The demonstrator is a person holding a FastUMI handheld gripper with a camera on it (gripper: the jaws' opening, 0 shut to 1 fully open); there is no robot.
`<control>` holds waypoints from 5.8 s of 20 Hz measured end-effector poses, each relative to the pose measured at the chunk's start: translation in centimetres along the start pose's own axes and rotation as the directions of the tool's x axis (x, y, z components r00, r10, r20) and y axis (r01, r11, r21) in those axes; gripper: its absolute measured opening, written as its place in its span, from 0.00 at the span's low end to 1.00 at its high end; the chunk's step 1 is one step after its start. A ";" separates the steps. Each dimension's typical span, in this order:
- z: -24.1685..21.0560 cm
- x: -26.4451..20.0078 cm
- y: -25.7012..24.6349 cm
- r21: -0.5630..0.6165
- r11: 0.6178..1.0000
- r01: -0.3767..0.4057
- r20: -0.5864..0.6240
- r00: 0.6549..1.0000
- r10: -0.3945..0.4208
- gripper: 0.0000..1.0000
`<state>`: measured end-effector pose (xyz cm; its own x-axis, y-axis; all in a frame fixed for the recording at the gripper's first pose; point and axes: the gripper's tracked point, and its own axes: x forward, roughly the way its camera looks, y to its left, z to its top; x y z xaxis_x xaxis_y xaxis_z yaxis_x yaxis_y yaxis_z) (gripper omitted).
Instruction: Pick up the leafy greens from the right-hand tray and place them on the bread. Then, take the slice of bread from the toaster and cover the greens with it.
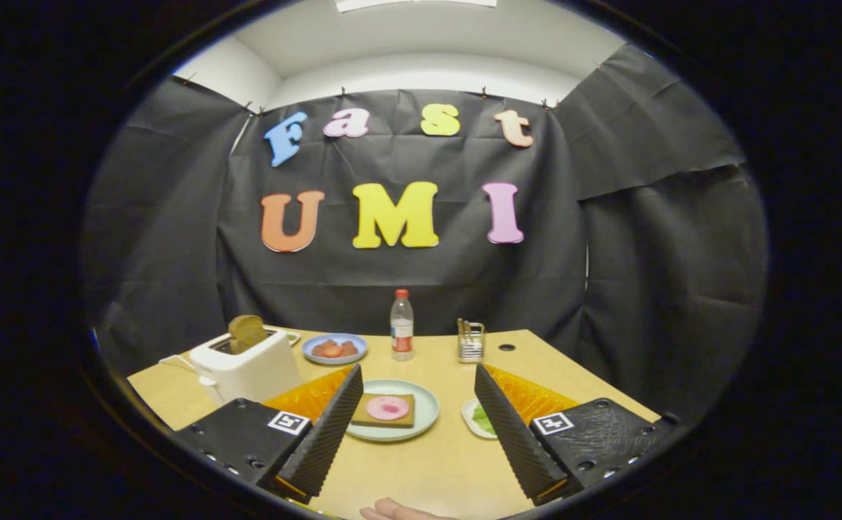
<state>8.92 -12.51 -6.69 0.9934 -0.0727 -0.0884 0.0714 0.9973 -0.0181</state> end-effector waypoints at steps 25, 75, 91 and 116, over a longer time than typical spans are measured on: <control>-15.7 22.5 -16.9 0.032 0.998 0.056 -0.598 0.801 -0.026 0.64; -9.1 20.3 13.7 -0.008 0.979 -0.205 -0.478 0.861 0.176 0.01; -13.9 23.9 7.1 0.052 0.995 -0.088 -0.487 0.867 0.103 0.32; 1.6 11.5 31.2 0.007 0.962 -0.272 -0.224 0.938 0.266 0.92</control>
<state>22.75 17.75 -6.71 0.9305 0.1946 -0.3103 -0.2005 0.9796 0.0131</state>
